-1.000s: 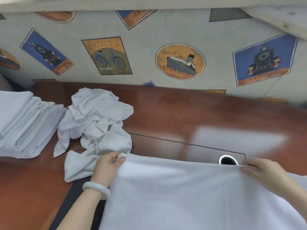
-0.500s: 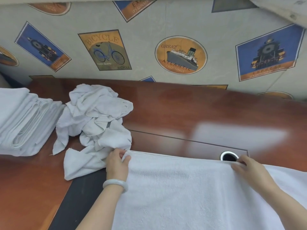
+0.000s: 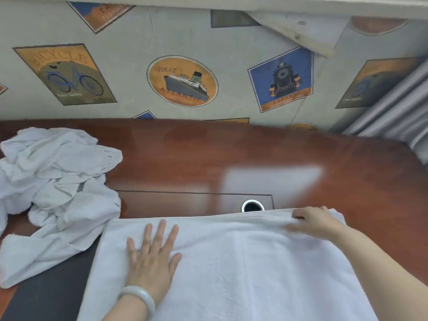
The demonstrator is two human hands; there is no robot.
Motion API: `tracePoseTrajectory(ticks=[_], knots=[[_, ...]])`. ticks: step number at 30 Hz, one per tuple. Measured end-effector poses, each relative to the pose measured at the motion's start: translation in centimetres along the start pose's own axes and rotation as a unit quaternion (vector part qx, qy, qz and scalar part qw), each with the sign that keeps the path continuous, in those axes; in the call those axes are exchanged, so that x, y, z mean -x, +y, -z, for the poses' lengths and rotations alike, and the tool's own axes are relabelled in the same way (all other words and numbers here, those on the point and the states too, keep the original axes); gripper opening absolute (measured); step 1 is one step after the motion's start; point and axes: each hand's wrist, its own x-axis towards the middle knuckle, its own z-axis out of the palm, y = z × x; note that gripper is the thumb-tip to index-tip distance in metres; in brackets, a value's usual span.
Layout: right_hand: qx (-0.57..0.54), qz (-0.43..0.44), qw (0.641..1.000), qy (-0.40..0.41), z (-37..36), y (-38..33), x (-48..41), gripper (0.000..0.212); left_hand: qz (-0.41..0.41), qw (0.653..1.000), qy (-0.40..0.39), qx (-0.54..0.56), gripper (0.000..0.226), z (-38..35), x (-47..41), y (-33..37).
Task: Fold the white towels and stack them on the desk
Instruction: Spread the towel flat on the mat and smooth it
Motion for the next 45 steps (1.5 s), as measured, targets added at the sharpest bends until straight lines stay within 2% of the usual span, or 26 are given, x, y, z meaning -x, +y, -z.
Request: tracePoseTrajectory(ticks=[2, 3, 5, 7, 9, 10, 12, 14, 15, 19, 20, 23, 25, 27, 28, 31, 32, 34, 35, 37, 39, 41, 45], knots=[[-0.013, 0.009, 1.0, -0.015, 1.2, 0.8, 1.2, 0.022, 0.002, 0.998, 0.064, 0.02, 0.059, 1.1, -0.6, 2.9], [-0.063, 0.016, 0.998, -0.025, 1.4, 1.2, 1.4, 0.02, -0.028, 0.996, 0.082, 0.03, 0.061, 1.8, -0.8, 5.3], [-0.166, 0.033, 0.985, -0.041, 1.5, 1.7, 1.8, 0.025, -0.14, 0.986, 0.07, 0.052, 0.061, 3.0, -1.0, 11.3], [-0.236, 0.031, 0.971, 0.0, 0.8, 2.1, 1.3, 0.026, -0.212, 0.975, 0.029, 0.059, 0.059, 3.2, -1.6, 16.5], [-0.296, -0.013, 0.951, 0.084, -0.1, 3.2, 0.9, 0.023, -0.199, 0.978, -0.004, 0.057, 0.06, 2.2, -2.8, 18.8], [-0.299, -0.038, 0.946, 0.114, -0.8, 4.2, 0.8, 0.021, -0.186, 0.981, -0.008, 0.058, 0.06, 1.5, -3.2, 19.1], [-0.279, -0.062, 0.951, 0.117, -2.6, 5.8, 1.0, 0.017, -0.174, 0.983, -0.007, 0.061, 0.061, 0.1, -3.3, 18.5], [-0.264, -0.072, 0.956, 0.106, -4.9, 6.8, 1.9, 0.03, -0.184, 0.981, 0.001, 0.061, 0.062, -0.4, -3.0, 18.2], [-0.252, -0.064, 0.957, 0.125, -6.0, 7.0, 2.2, 0.033, -0.185, 0.981, 0.001, 0.063, 0.062, -0.3, -3.0, 18.3], [-0.196, -0.012, 0.941, 0.277, -9.5, 6.5, 3.4, 0.022, -0.178, 0.983, 0.013, 0.046, 0.062, -0.1, -2.9, 18.7], [-0.165, 0.01, 0.934, 0.315, -10.1, 6.3, 3.7, 0.025, -0.178, 0.983, 0.012, 0.046, 0.062, -0.1, -2.8, 18.6], [-0.107, 0.1, 0.924, 0.354, -11.0, 5.3, 5.6, 0.033, -0.179, 0.982, 0.013, 0.051, 0.062, -0.2, -2.8, 18.5], [-0.096, 0.161, 0.922, 0.34, -11.6, 5.2, 7.1, 0.023, -0.183, 0.982, 0.012, 0.055, 0.062, -0.4, -2.9, 18.6], [-0.104, 0.181, 0.92, 0.332, -12.4, 5.8, 8.5, 0.008, -0.184, 0.982, 0.015, 0.049, 0.06, -0.5, -3.0, 18.6], [-0.141, 0.17, 0.917, 0.332, -12.9, 6.1, 9.1, 0.013, -0.184, 0.982, 0.016, 0.045, 0.06, -0.6, -3.0, 18.6], [-0.32, 0.038, 0.886, 0.334, -13.1, 6.7, 10.0, 0.01, -0.188, 0.981, 0.018, 0.041, 0.06, -0.6, -3.0, 18.6], [-0.355, -0.018, 0.874, 0.332, -12.8, 7.0, 9.8, 0.016, -0.188, 0.981, 0.019, 0.039, 0.06, -0.6, -3.1, 18.6], [-0.372, -0.096, 0.881, 0.277, -11.8, 7.8, 8.7, 0.035, -0.188, 0.981, 0.022, 0.036, 0.06, -0.6, -3.0, 18.7], [-0.37, -0.103, 0.894, 0.232, -11.0, 8.2, 8.2, 0.048, -0.188, 0.981, 0.021, 0.037, 0.06, -0.6, -3.0, 18.7], [-0.346, -0.05, 0.927, 0.136, -9.5, 8.7, 7.1, 0.061, -0.187, 0.981, 0.019, 0.039, 0.06, -0.5, -3.0, 18.6], [-0.313, 0.02, 0.948, 0.05, -8.1, 9.3, 6.0, 0.06, -0.186, 0.982, 0.019, 0.037, 0.06, -0.4, -3.0, 18.6], [-0.266, 0.052, 0.963, -0.014, -7.0, 9.5, 5.1, 0.048, -0.185, 0.982, 0.013, 0.033, 0.06, -0.4, -2.9, 18.7], [-0.141, 0.111, 0.983, -0.046, -5.9, 9.8, 3.5, 0.02, -0.181, 0.983, 0.004, 0.034, 0.059, -0.3, -2.9, 18.6]])
